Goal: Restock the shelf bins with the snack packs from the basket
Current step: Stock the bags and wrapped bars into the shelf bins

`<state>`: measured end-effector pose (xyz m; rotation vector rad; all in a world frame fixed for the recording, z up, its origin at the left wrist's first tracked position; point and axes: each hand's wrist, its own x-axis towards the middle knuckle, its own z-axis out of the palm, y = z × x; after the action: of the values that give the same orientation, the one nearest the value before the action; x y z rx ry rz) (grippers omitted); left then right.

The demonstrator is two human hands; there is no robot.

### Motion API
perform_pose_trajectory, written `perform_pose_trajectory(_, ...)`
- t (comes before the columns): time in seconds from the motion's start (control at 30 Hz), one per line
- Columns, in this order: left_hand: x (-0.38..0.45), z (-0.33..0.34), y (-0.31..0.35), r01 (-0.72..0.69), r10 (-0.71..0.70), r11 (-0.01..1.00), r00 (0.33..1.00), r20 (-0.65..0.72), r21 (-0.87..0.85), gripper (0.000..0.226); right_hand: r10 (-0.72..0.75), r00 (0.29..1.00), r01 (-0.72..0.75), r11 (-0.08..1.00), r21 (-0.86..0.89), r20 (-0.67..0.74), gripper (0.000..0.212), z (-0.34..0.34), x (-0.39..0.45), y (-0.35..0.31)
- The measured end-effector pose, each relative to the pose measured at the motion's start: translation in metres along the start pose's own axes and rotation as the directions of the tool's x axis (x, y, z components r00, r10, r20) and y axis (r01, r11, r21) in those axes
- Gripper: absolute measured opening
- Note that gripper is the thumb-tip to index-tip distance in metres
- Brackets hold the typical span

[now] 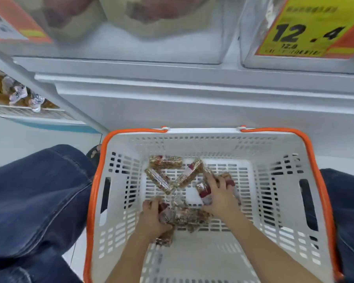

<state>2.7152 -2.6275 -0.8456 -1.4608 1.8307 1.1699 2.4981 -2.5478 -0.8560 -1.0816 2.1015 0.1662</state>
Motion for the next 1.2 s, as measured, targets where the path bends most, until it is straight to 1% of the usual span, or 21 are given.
perform_pose_trajectory(0.07,0.0,0.0,-0.001,0.056,-0.063,0.991,0.997,-0.052,-0.125,0.093,-0.008,0.998,0.011,0.999,-0.043,0.055,0.106,0.001,0.008,-0.005)
perform_pose_trajectory(0.13,-0.001,-0.001,0.0,0.137,-0.157,0.957,0.986,-0.058,-0.257,0.084,0.01,0.995,-0.004,0.998,-0.06,0.099,0.103,0.006,0.013,-0.009)
perform_pose_trajectory(0.17,0.0,-0.001,0.002,0.168,-0.192,0.922,0.981,-0.035,-0.349,0.077,0.01,0.994,-0.003,0.998,-0.059,0.107,0.099,0.009,0.015,-0.012)
perform_pose_trajectory(0.23,0.002,0.001,0.008,0.217,-0.203,0.825,0.975,0.084,-0.522,0.071,-0.009,0.992,0.007,1.0,0.014,0.126,0.085,0.019,0.016,-0.018)
perform_pose_trajectory(0.27,0.004,0.002,0.012,0.226,-0.18,0.781,0.974,0.137,-0.582,0.075,-0.022,0.988,0.007,0.995,0.097,0.151,0.075,0.024,0.015,-0.022)
perform_pose_trajectory(0.3,0.007,0.004,0.014,0.222,-0.156,0.745,0.975,0.158,-0.629,0.086,-0.048,0.982,0.014,0.983,0.181,0.181,0.065,0.028,0.014,-0.026)
perform_pose_trajectory(0.37,0.011,0.01,0.018,0.223,-0.152,0.714,0.975,0.164,-0.664,0.112,-0.106,0.971,0.05,0.966,0.254,0.215,0.055,0.037,0.009,-0.031)
perform_pose_trajectory(0.47,0.016,0.025,0.01,0.182,-0.156,0.725,0.983,0.099,-0.664,0.127,-0.125,0.969,0.054,0.95,0.306,0.215,0.052,0.039,0.001,-0.03)
perform_pose_trajectory(0.57,0.006,0.022,0.017,0.148,-0.155,0.673,0.986,0.057,-0.725,0.121,-0.166,0.954,0.052,0.913,0.405,0.251,0.043,0.035,-0.002,-0.025)
perform_pose_trajectory(0.67,0.008,0.02,0.015,0.233,-0.272,0.581,0.959,0.084,-0.78,0.121,-0.196,0.938,0.028,0.866,0.5,0.286,0.04,0.029,-0.003,-0.025)
perform_pose_trajectory(0.73,0.008,0.016,0.013,0.284,-0.32,0.55,0.94,0.116,-0.785,0.122,-0.195,0.939,0.012,0.841,0.541,0.283,0.039,0.026,-0.004,-0.024)
perform_pose_trajectory(0.8,0.007,0.015,0.012,0.302,-0.299,0.532,0.941,0.157,-0.791,0.113,-0.166,0.949,-0.025,0.807,0.59,0.267,0.038,0.022,-0.008,-0.022)
perform_pose_trajectory(0.87,0.003,0.012,0.016,0.308,-0.252,0.501,0.946,0.204,-0.809,0.095,-0.12,0.954,-0.095,0.751,0.653,0.276,0.041,0.017,-0.016,-0.017)
perform_pose_trajectory(0.93,-0.001,0.006,0.019,0.314,-0.222,0.447,0.946,0.237,-0.837,0.072,-0.09,0.939,-0.197,0.651,0.733,0.332,0.044,0.011,-0.025,-0.011)
perform_pose_trajectory(0.97,-0.003,0.002,0.019,0.317,-0.202,0.424,0.946,0.253,-0.848,0.066,-0.086,0.928,-0.243,0.594,0.767,0.362,0.045,0.008,-0.03,-0.008)
perform_pose_trajectory(1.03,-0.007,-0.009,0.024,0.3,-0.147,0.432,0.954,0.261,-0.851,0.053,-0.073,0.921,-0.299,0.495,0.816,0.382,0.043,0.002,-0.04,-0.005)
perform_pose_trajectory(1.1,-0.013,-0.018,0.032,0.256,-0.112,0.453,0.967,0.231,-0.854,0.037,-0.053,0.926,-0.318,0.426,0.847,0.374,0.036,-0.004,-0.049,-0.003)
perform_pose_trajectory(1.17,-0.02,-0.025,0.041,0.223,-0.083,0.461,0.974,0.209,-0.859,0.032,-0.071,0.928,-0.323,0.341,0.883,0.367,0.033,-0.014,-0.061,-0.004)
perform_pose_trajectory(1.2,-0.024,-0.028,0.044,0.204,-0.059,0.453,0.978,0.199,-0.868,0.036,-0.086,0.934,-0.304,0.325,0.895,0.348,0.035,-0.021,-0.068,-0.007)
